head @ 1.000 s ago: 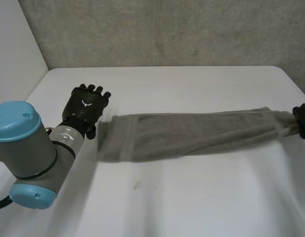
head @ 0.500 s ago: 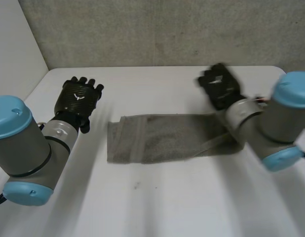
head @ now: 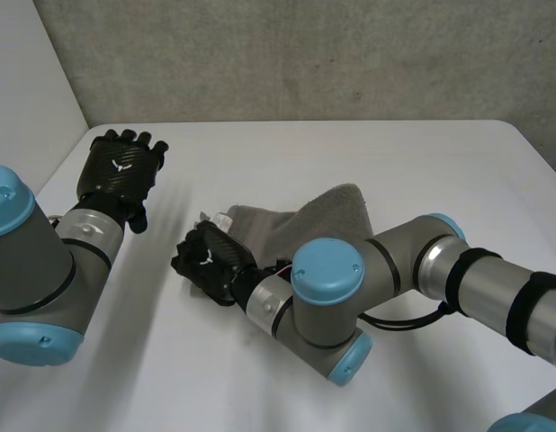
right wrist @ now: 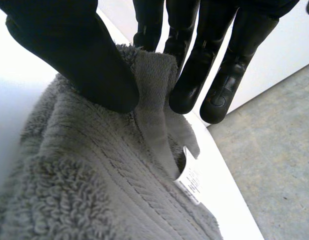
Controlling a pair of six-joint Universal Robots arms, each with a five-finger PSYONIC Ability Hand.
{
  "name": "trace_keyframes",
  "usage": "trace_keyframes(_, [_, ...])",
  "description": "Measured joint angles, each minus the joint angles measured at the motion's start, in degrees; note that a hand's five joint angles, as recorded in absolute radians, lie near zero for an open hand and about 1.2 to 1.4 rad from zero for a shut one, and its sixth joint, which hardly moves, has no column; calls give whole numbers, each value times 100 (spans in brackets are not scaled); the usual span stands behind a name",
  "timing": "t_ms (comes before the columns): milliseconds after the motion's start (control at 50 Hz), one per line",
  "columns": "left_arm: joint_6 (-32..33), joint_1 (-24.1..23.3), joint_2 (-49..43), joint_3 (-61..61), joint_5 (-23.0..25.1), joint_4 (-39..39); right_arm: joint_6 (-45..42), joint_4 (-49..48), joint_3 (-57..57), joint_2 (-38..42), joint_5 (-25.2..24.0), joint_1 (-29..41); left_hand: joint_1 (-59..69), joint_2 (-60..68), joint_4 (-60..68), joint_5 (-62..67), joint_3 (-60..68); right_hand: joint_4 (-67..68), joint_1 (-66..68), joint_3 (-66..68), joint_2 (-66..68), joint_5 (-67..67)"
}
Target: Fold the laundry
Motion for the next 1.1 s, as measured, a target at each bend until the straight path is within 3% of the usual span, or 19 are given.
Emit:
trace_keyframes(40, [-11,2,-2,2,3,5,45,34,0,-62,57,29,0,0,0,0,0,-1741,-1754,-1740,-1879,-1659])
trace_keyframes(100, [-23,-4,-2,7,6,17,116,69,58,-204,109,25,0,0,0,0,0,-1741,-1754,-1740,-1879,-1659])
trace_keyframes(120, [-41,-17,-2,16,7,33,259,112,164,-445,194,6,0,0,0,-2,0,-5057,-4104,-5107,-5085,-4823])
trace_keyframes(160, [-73,-46,-3,38,8,56,527,177,343,-824,359,-49,0,0,0,0,0,-5473,-4202,-5570,-5423,-5218])
trace_keyframes(380, [-869,-385,-51,381,20,150,1859,1047,1612,-2506,1780,-1161,0,-1,0,-1,0,-5474,-4203,-5592,-5425,-5226])
trace_keyframes(540, [-1405,-868,-701,690,33,153,2110,1422,2610,-2714,1934,-2077,0,-1,0,0,0,-5474,-4203,-5592,-5425,-5226])
trace_keyframes(640, [-1366,-1038,-1299,839,8,147,2274,1354,2969,-2588,1793,-2443,0,1,0,8,0,-5329,-4066,-5415,-5239,-5096])
trace_keyframes(700, [-1294,-1061,-1494,869,-2,144,2359,1248,3048,-2470,1690,-2549,0,2,0,11,0,-3844,-2778,-3849,-3755,-3714])
trace_keyframes(740, [-1172,-1065,-1684,878,-15,135,2457,1062,3085,-2308,1556,-2658,0,0,0,2,0,-2217,-1626,-2168,-2033,-2199])
trace_keyframes(860, [-1024,-1042,-1759,783,-33,109,2622,747,2996,-2140,1406,-2756,0,-1,0,0,0,-109,-551,-134,-38,-301])
trace_keyframes(900, [-1000,-1026,-1716,687,-53,99,2743,672,2901,-2133,1394,-2753,0,-1,0,0,0,-136,-564,-163,-101,-319])
trace_keyframes(940, [-992,-1013,-1659,596,-81,95,2853,649,2826,-2145,1398,-2744,0,-1,0,0,0,-1399,-909,-1401,-1338,-1297])
trace_keyframes(980, [-988,-1004,-1588,497,-123,92,2971,653,2774,-2170,1407,-2736,0,-1,0,0,0,-2914,-2128,-2917,-2937,-2732])
trace_keyframes(1100, [-987,-994,-1354,268,-263,88,3463,802,2776,-2297,1437,-2715,0,-1,0,1,0,-3711,-2638,-3727,-3569,-3528])
